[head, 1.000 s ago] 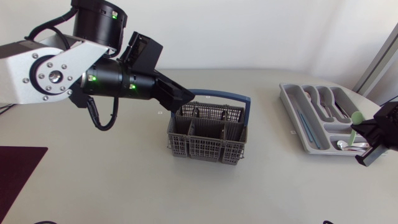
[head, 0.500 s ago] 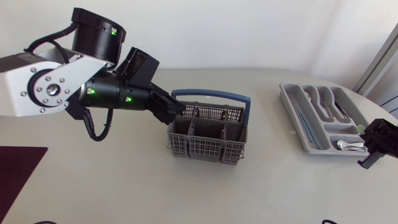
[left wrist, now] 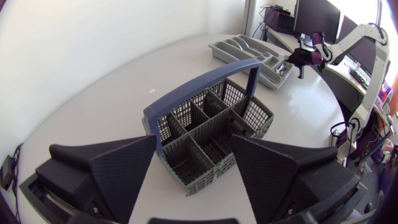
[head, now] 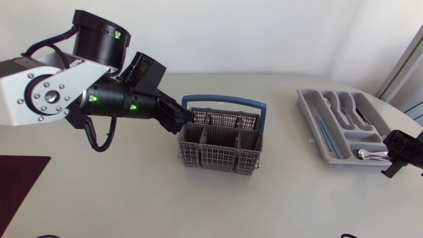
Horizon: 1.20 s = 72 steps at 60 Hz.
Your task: Sort the cutlery from the basket into the organizer compartments.
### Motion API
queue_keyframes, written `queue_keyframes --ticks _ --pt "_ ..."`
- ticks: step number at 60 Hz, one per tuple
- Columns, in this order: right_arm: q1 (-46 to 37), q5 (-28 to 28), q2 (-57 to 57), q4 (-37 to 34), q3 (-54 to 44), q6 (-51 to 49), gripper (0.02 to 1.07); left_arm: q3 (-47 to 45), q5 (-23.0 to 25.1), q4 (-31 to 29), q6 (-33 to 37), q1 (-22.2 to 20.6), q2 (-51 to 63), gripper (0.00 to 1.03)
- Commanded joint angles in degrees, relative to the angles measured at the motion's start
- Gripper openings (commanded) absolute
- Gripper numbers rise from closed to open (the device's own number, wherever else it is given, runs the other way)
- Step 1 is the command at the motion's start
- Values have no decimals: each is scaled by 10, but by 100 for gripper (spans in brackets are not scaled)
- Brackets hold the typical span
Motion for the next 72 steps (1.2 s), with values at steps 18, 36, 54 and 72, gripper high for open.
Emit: queue_keyframes --ticks 18,36,54,72 --pt "33 38 7 42 -45 -39 74 -34 -11 -10 26 20 -32 83" --pt "31 35 -140 -30 -70 -18 94 -57 -11 -16 43 58 -57 84" --pt "168 9 -334 -320 -50 189 94 -86 -10 5 75 100 -21 83" --pt "418 52 -318 -396 -30 418 94 -91 -17 26 111 108 89 84"
